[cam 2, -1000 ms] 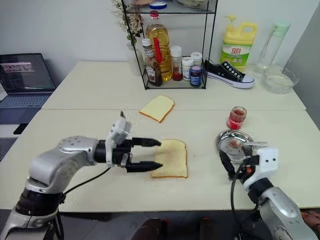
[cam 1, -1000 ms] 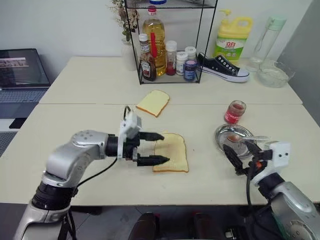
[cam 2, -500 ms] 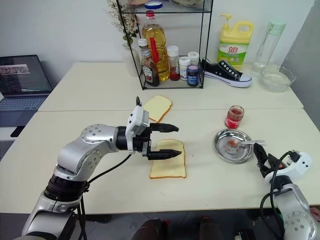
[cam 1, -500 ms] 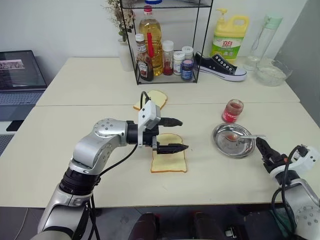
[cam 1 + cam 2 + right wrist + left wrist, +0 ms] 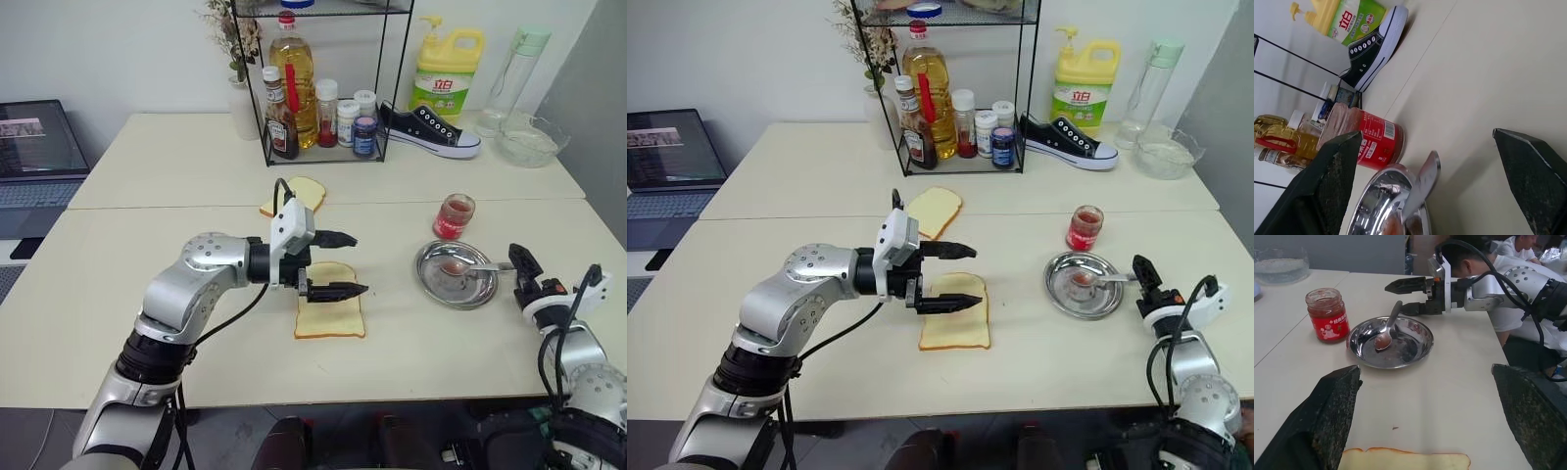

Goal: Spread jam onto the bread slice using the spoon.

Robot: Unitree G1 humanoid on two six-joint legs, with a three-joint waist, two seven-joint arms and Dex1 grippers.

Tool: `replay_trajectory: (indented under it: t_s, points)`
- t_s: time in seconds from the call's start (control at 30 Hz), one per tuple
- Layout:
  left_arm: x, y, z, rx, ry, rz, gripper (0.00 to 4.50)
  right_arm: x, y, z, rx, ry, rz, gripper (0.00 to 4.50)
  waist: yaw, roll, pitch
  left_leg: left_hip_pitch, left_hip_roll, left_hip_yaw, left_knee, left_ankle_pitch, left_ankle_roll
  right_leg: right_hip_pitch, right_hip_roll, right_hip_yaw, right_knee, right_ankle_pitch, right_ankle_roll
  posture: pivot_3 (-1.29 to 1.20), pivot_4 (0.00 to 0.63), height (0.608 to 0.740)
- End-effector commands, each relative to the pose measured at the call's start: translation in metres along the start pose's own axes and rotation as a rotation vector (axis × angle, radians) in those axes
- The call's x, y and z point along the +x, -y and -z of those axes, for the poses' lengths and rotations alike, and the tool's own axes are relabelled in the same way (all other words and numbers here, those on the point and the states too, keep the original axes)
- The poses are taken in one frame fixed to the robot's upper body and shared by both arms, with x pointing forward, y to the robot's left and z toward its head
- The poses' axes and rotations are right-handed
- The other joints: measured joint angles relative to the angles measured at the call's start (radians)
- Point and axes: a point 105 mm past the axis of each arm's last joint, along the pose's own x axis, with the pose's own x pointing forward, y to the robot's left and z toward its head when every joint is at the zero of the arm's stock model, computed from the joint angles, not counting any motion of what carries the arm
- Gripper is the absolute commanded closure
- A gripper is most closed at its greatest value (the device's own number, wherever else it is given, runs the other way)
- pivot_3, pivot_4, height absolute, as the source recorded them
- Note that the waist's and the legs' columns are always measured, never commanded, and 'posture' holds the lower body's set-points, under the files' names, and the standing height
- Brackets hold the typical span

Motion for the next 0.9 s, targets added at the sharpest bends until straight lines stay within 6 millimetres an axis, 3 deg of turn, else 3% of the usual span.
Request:
replay_trajectory:
  t_s: [0.03,0.33,0.47,0.77,0.8,0.83,0.9]
  points:
    - [-0.001,0.004,-0.006,0.035,0.005,0.011,0.02,0.004,-0.008,-0.003,-0.004,0.003,-0.045,0.00,0.000,0.000,0.000,0.000,0.000,0.000,0.000,0.000,0.000,0.000,0.000,0.000,0.000,0.000,0.000,0.00,0.150,0.740]
    - [0.000,0.003,-0.006,0.038,0.002,0.003,0.02,0.003,-0.012,0.007,-0.001,-0.016,-0.064,0.00,0.000,0.000,0.000,0.000,0.000,0.000,0.000,0.000,0.000,0.000,0.000,0.000,0.000,0.000,0.000,0.00,0.150,0.740]
    - [0.001,0.003,-0.005,0.036,0.001,0.007,0.00,0.001,-0.012,0.008,0.006,-0.017,-0.060,0.89,0.000,0.000,0.000,0.000,0.001,0.000,0.000,0.000,0.000,0.000,0.000,0.000,0.000,0.000,0.000,0.00,0.150,0.740]
    - [0.001,0.001,-0.004,0.038,0.002,0.006,0.00,-0.003,-0.011,0.007,0.024,-0.008,-0.057,4.07,0.002,0.000,0.000,0.000,0.000,0.000,0.000,0.000,0.000,0.000,0.000,0.000,0.000,0.000,0.000,0.00,0.150,0.740]
    - [0.001,0.001,-0.004,0.037,0.003,0.005,0.00,-0.004,-0.011,0.006,0.028,-0.005,-0.059,4.12,0.002,0.000,0.000,0.000,0.000,0.000,0.000,0.000,0.000,0.000,0.000,0.000,0.000,0.000,0.000,0.00,0.150,0.740]
    - [0.001,0.001,-0.004,0.037,0.003,0.004,0.00,-0.004,-0.012,0.006,0.031,-0.003,-0.061,4.46,0.003,0.000,0.000,0.000,0.000,0.000,0.000,0.000,0.000,0.001,0.000,0.000,-0.001,0.000,0.000,0.00,0.150,0.740]
    - [0.001,0.002,-0.004,0.036,0.004,0.003,0.00,-0.004,-0.013,0.004,0.034,-0.001,-0.065,4.48,0.003,0.000,0.000,0.000,0.001,0.000,0.000,0.000,0.000,0.001,0.000,0.000,-0.001,0.000,0.000,0.00,0.150,0.740]
